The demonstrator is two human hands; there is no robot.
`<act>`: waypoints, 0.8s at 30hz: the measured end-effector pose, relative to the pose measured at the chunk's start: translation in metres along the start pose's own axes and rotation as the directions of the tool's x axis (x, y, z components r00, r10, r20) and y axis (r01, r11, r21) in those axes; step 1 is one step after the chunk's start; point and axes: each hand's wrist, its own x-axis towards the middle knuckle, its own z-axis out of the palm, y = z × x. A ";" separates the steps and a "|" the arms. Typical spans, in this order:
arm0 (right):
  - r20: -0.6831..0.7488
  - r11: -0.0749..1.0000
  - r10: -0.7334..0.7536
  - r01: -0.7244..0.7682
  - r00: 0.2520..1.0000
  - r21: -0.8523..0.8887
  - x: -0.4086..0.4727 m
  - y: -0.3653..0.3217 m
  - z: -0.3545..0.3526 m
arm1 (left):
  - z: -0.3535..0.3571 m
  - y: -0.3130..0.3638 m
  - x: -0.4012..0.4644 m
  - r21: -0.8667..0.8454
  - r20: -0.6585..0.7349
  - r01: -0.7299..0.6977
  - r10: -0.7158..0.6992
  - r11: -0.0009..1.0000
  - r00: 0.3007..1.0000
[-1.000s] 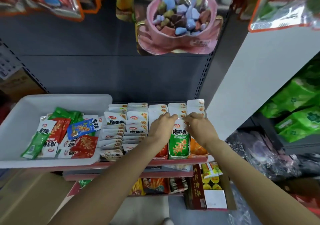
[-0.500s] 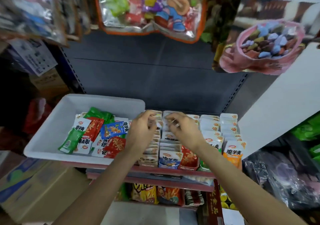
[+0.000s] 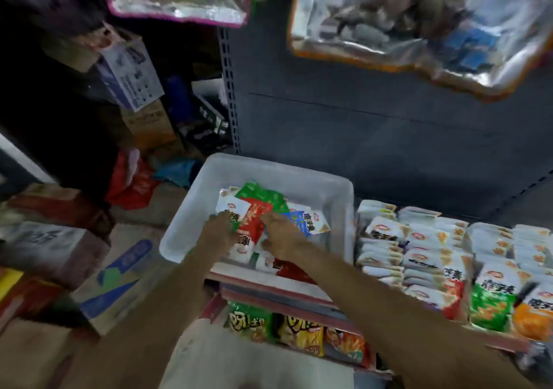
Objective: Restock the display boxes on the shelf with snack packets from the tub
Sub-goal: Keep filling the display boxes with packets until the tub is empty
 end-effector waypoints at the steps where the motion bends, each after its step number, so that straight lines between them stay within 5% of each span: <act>1: 0.022 0.999 0.010 -0.009 1.000 -0.038 0.007 -0.003 0.006 | 0.000 -0.006 0.006 0.007 0.017 0.006 -0.006 1.000 1.000; 8: 0.202 0.983 0.139 -0.110 0.969 -0.148 0.034 -0.009 0.026 | 0.006 -0.024 0.027 -0.011 0.107 0.060 -0.058 0.998 0.993; 14: 0.168 0.967 0.173 -0.135 0.971 -0.216 0.034 -0.008 0.031 | 0.002 -0.024 0.029 0.140 0.095 0.017 -0.030 0.990 0.995; 18: 0.183 0.964 0.193 -0.152 0.964 -0.219 0.033 -0.008 0.028 | -0.005 -0.020 0.024 0.040 0.025 0.034 -0.035 0.999 0.999; 21: 0.160 0.989 0.143 -0.147 0.977 0.019 0.029 -0.011 0.020 | -0.011 -0.023 0.012 -0.150 -0.169 0.004 -0.030 0.989 0.985; 24: -0.029 0.892 0.117 -0.092 0.993 0.443 0.009 -0.013 -0.002 | -0.019 -0.018 -0.007 -0.473 -0.163 -0.099 0.024 0.876 0.986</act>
